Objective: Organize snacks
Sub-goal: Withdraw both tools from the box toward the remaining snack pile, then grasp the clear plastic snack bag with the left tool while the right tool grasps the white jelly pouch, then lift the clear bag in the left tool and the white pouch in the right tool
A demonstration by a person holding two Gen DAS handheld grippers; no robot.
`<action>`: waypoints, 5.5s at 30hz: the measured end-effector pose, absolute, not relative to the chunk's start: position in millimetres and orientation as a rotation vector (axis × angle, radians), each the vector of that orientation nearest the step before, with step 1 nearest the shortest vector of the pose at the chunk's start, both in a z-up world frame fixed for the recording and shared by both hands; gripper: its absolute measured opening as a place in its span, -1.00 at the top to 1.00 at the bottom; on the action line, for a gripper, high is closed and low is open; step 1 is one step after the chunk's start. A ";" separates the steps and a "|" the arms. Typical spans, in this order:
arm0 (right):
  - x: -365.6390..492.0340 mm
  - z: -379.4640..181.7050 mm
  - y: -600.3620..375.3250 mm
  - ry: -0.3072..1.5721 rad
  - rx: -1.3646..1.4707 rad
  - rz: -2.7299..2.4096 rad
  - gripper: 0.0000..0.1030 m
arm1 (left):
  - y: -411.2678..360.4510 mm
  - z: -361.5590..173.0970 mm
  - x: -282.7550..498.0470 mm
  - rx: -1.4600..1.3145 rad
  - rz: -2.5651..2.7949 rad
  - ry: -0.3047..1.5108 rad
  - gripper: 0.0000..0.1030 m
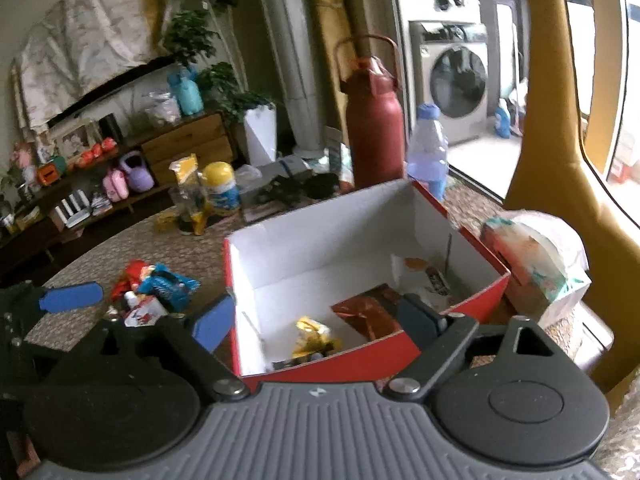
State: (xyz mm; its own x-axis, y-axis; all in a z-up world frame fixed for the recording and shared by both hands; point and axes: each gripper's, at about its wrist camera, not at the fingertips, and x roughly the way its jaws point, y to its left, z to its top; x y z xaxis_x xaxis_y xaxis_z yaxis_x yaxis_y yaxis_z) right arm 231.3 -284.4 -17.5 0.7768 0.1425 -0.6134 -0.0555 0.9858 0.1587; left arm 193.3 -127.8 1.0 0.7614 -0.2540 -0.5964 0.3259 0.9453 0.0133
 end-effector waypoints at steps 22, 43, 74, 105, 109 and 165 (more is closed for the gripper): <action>203.2 -23.3 -178.2 0.684 0.073 0.348 -0.89 | 16.1 2.6 162.6 0.026 -0.124 0.605 -1.00; 277.7 -90.7 -79.2 0.800 -0.087 0.473 -0.89 | 131.7 -59.3 227.2 -0.080 0.064 0.728 -0.99; 376.1 -184.1 -5.7 0.874 -0.335 0.540 -0.88 | 163.8 -149.5 322.8 -0.469 -0.020 0.957 -0.17; 292.0 -154.4 -39.3 0.902 -0.154 0.461 -0.43 | 172.9 -138.9 259.2 -0.564 -0.051 0.908 0.28; 271.9 -149.8 -46.8 0.903 -0.135 0.467 -0.43 | 169.7 -129.5 239.9 -0.554 -0.058 0.898 0.28; 206.5 -137.0 -97.6 0.874 -0.061 0.452 -0.32 | 144.8 -133.4 175.5 -0.327 -0.025 1.004 0.25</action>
State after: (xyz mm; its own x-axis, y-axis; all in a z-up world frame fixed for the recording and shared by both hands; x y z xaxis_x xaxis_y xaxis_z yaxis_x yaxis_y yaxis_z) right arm 206.5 -97.6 -137.0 0.5536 0.3577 -0.7520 -0.4069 0.9041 0.1305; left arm 175.5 144.8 -133.4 0.5412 -0.1700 -0.8235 -0.1286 0.9511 -0.2809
